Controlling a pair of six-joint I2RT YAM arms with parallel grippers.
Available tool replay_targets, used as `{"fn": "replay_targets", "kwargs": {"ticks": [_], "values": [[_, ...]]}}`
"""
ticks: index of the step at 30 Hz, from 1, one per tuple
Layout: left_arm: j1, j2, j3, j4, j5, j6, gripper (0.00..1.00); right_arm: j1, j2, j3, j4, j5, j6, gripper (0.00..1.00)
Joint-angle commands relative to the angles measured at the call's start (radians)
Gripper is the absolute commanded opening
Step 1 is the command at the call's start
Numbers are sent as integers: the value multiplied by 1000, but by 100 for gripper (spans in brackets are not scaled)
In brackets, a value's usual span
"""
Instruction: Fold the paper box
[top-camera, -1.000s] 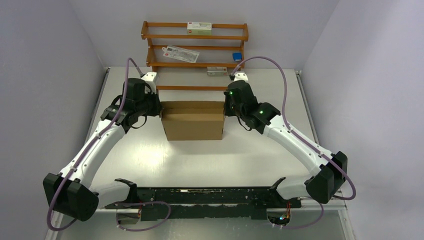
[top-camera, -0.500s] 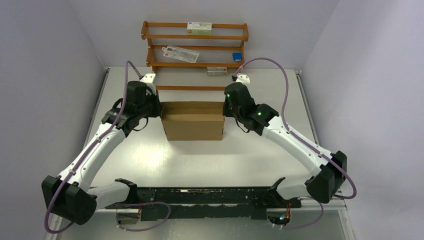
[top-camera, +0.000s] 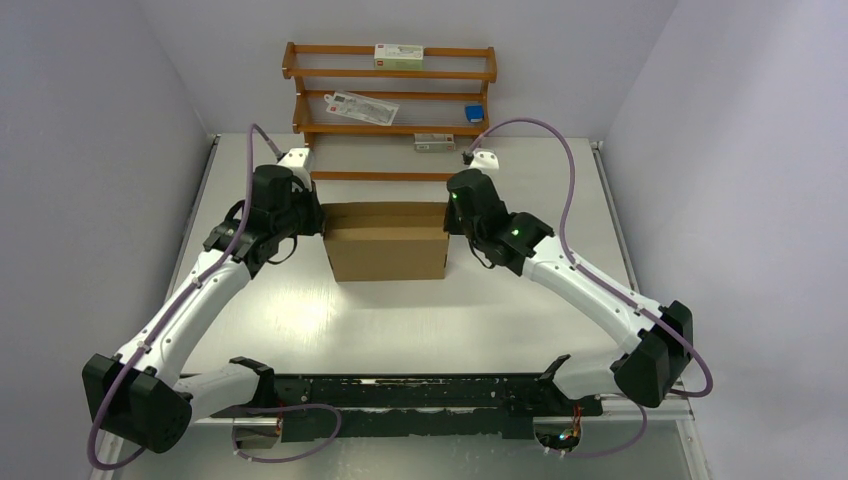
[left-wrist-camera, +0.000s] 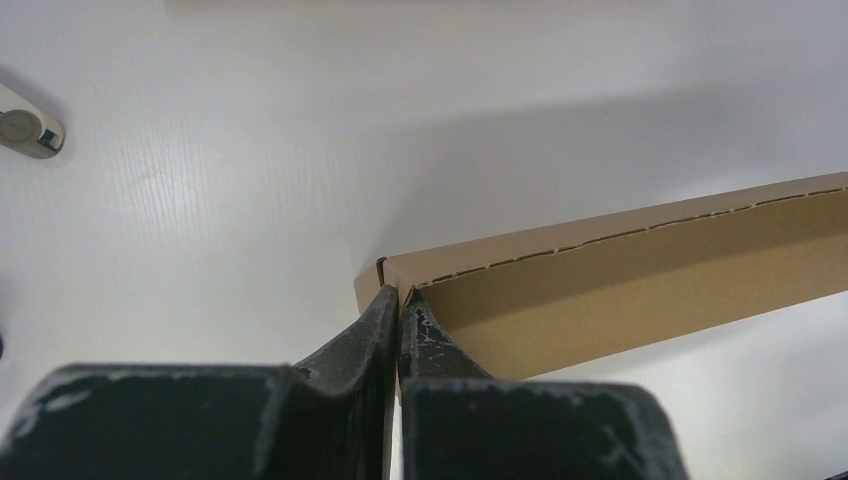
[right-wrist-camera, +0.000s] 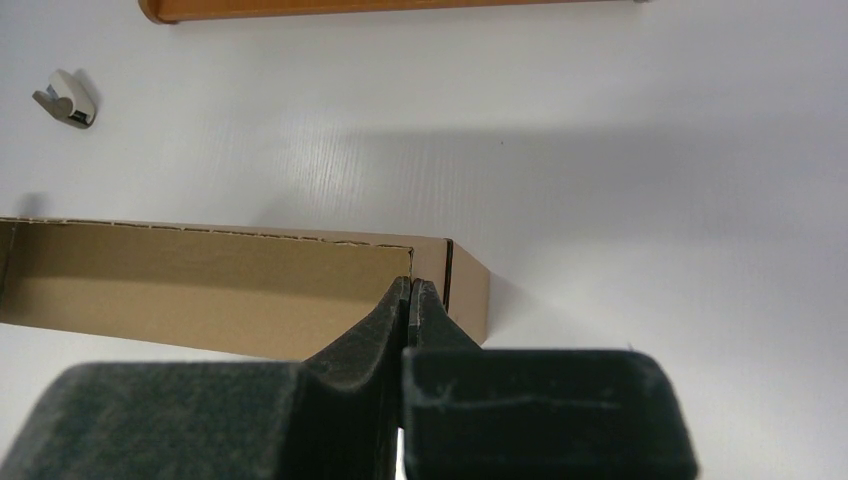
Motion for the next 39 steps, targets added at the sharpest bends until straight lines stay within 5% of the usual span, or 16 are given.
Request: {"fn": "replay_targets", "kwargs": {"ticks": [1, 39], "values": [[-30, -4, -24, 8, 65, -45, 5, 31, -4, -33, 30, -47, 14, 0], [-47, 37, 105, -51, -37, -47, 5, 63, 4, -71, 72, -50, 7, 0]]}}
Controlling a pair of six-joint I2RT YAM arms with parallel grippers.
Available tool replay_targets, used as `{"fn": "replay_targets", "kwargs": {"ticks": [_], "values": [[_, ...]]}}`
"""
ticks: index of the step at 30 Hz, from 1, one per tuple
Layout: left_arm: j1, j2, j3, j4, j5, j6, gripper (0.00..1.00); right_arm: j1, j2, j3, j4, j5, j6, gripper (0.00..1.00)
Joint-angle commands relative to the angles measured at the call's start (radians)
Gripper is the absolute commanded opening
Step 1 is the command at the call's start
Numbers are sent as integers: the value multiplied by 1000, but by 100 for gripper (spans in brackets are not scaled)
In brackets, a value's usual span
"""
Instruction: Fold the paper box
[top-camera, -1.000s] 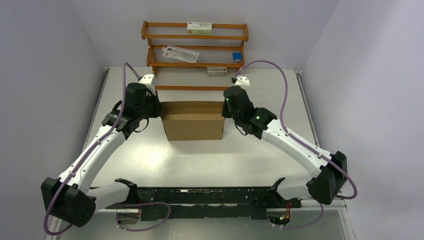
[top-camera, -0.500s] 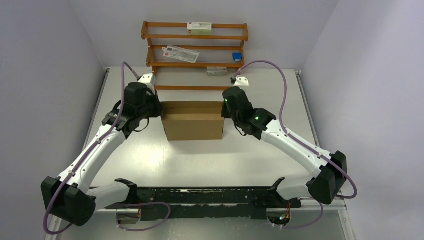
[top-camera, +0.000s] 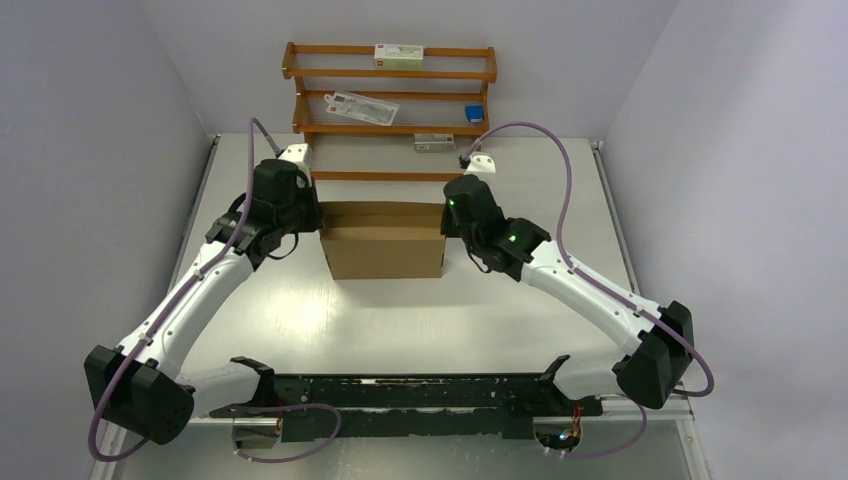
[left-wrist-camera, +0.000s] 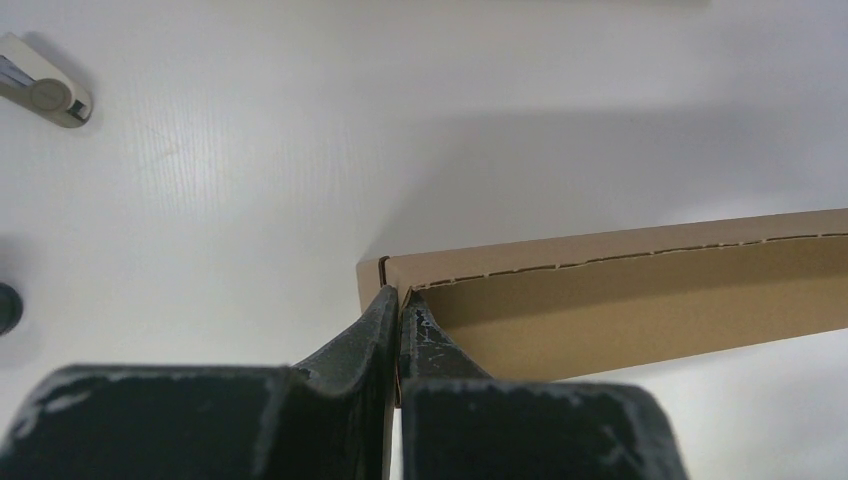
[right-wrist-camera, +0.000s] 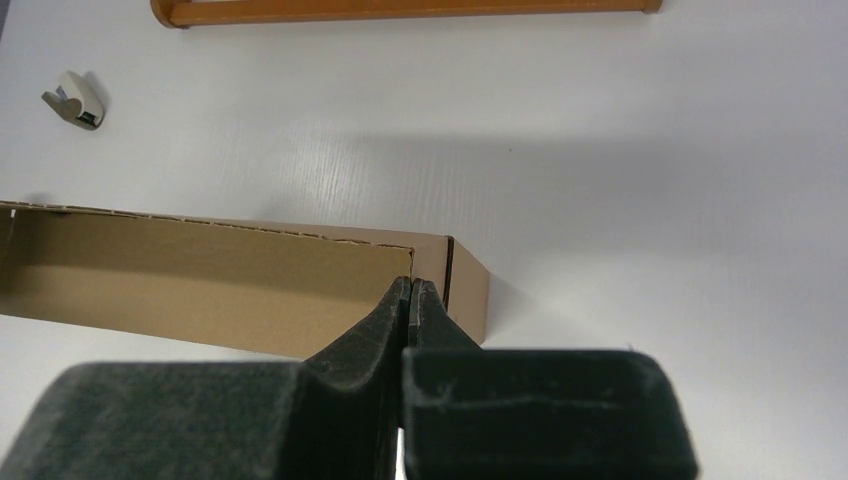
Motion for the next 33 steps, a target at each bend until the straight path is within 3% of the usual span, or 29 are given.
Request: {"fn": "replay_targets", "kwargs": {"ticks": [1, 14, 33], "values": [[-34, -1, 40, 12, 14, 12, 5, 32, 16, -30, 17, -86, 15, 0], [-53, 24, 6, 15, -48, 26, 5, 36, 28, -22, 18, -89, 19, 0], [-89, -98, -224, 132, -28, -47, 5, 61, -37, -183, 172, -33, -17, 0]]}}
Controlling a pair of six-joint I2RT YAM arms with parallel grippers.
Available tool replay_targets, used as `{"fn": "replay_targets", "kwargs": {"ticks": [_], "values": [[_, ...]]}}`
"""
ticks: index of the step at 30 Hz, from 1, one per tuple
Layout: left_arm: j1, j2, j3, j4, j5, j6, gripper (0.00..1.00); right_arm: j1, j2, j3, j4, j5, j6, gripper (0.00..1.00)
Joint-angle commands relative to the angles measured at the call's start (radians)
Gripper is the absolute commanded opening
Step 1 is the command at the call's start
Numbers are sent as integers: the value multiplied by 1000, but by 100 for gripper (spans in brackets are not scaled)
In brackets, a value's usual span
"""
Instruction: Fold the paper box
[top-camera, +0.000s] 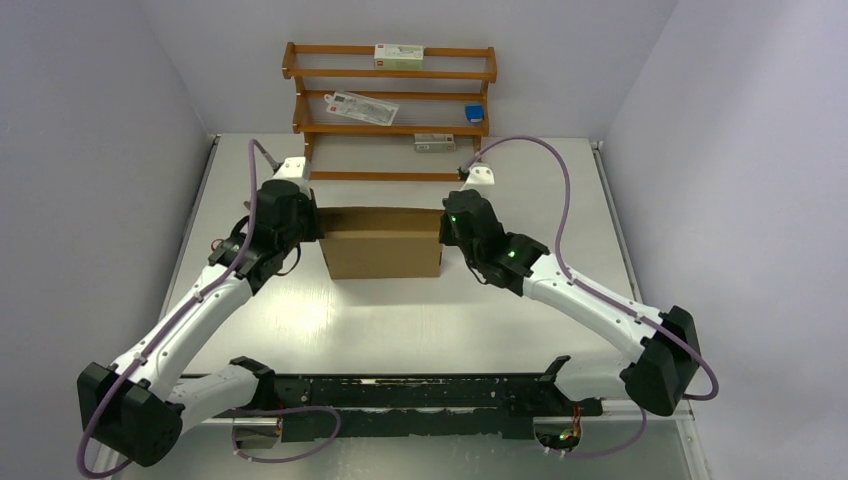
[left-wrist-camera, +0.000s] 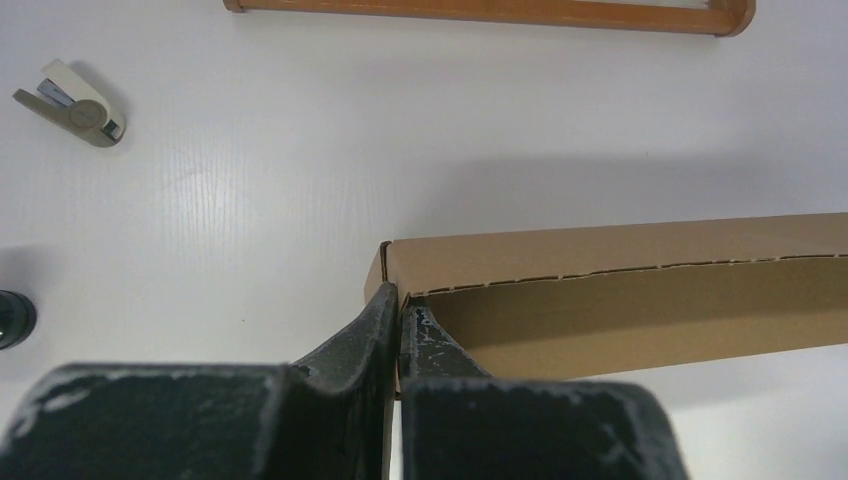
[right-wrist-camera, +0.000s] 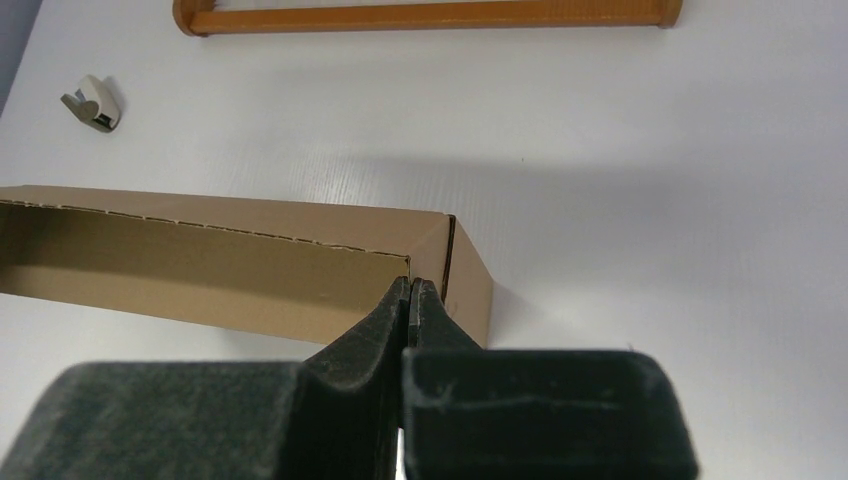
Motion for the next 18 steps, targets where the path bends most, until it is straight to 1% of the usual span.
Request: {"fn": "replay_targets", "kwargs": {"ticks": [1, 5, 12, 14, 18], "values": [[-34, -13, -86, -3, 99, -58, 5, 30, 2, -85, 52, -59, 1, 0], [-36, -20, -126, 11, 97, -63, 5, 30, 2, -142, 119, -62, -1, 0], [-36, -61, -191, 55, 101, -88, 9, 34, -24, -217, 211, -46, -13, 0], [-36, -81, -207, 61, 108, -96, 13, 34, -57, -252, 258, -57, -21, 0], [-36, -130, -190, 36, 102, -99, 27, 34, -119, -276, 288, -85, -33, 12]]}}
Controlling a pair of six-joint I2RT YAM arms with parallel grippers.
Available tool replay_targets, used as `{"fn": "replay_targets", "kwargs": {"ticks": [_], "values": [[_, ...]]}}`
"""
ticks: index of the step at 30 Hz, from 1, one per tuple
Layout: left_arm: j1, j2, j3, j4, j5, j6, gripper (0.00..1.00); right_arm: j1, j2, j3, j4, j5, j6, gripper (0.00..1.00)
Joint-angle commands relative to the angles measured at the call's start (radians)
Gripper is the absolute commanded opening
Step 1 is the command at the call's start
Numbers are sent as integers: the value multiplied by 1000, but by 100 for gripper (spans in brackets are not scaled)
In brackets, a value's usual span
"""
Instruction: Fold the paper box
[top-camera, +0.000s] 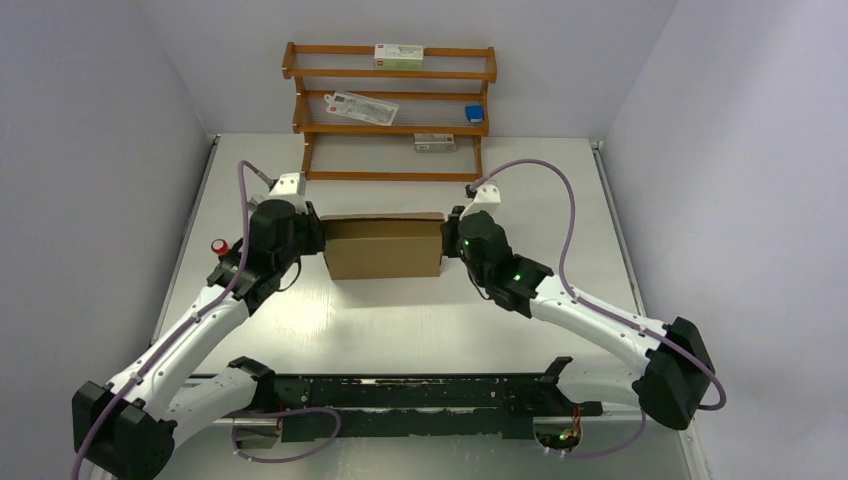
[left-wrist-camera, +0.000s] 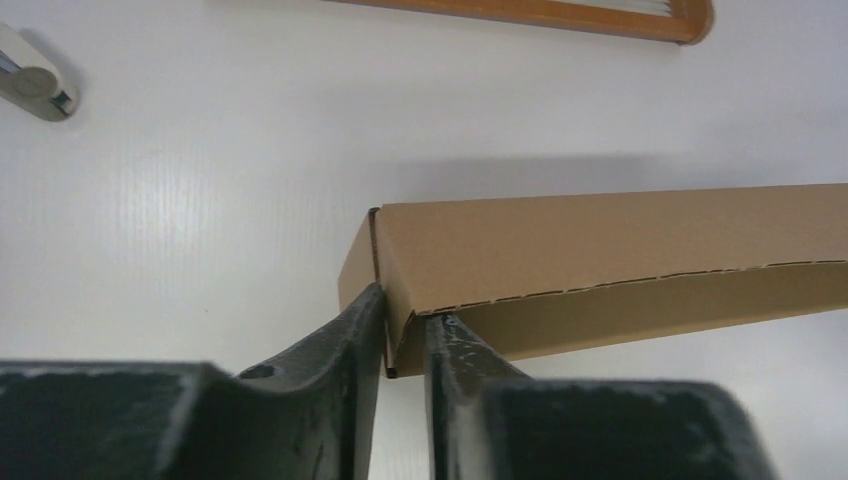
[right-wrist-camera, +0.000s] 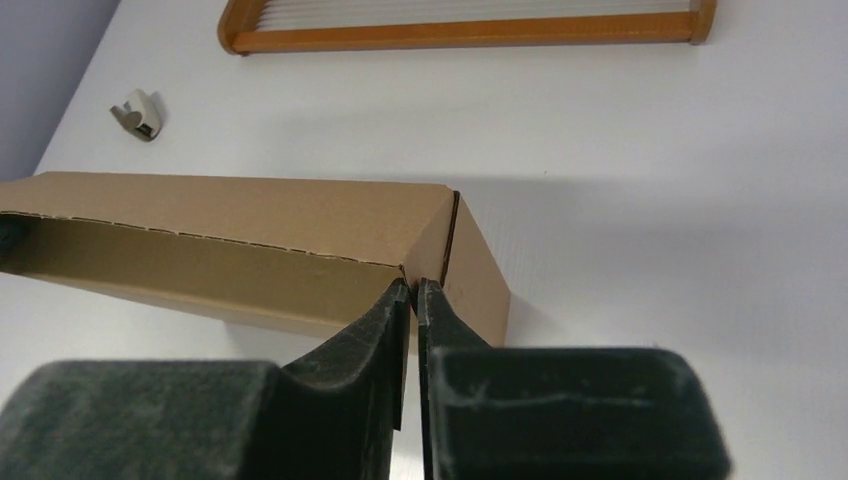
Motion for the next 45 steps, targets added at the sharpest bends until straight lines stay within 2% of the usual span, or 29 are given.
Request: {"fn": "replay_targets", "kwargs": {"ticks": [1, 3, 7, 15, 18, 23, 29, 35, 45], "values": [[-27, -31, -10, -105, 88, -40, 31, 22, -37, -36, -2, -95, 0, 18], [-27, -53, 13, -118, 83, -37, 40, 21, -56, -22, -16, -93, -2, 35], [-26, -90, 58, -139, 105, -31, 58, 18, -93, 5, -54, -102, -5, 60], [-9, -147, 134, -180, 134, -65, 83, -5, -142, 57, -125, -110, 67, 92], [7, -156, 142, -166, 142, -106, 90, -33, -152, 66, -131, -98, 147, 98], [91, -123, 135, -131, 191, -166, 92, -109, -146, 64, -116, -138, 272, 98], [240, -79, 73, -20, 389, -242, 85, -222, -124, 28, -51, -252, 377, 90], [263, -29, 34, 70, 477, -296, 80, -263, -75, 11, 14, -337, 425, 85], [284, -49, -79, 142, 467, -356, 67, -303, -15, -61, 108, -418, 471, 77]]}}
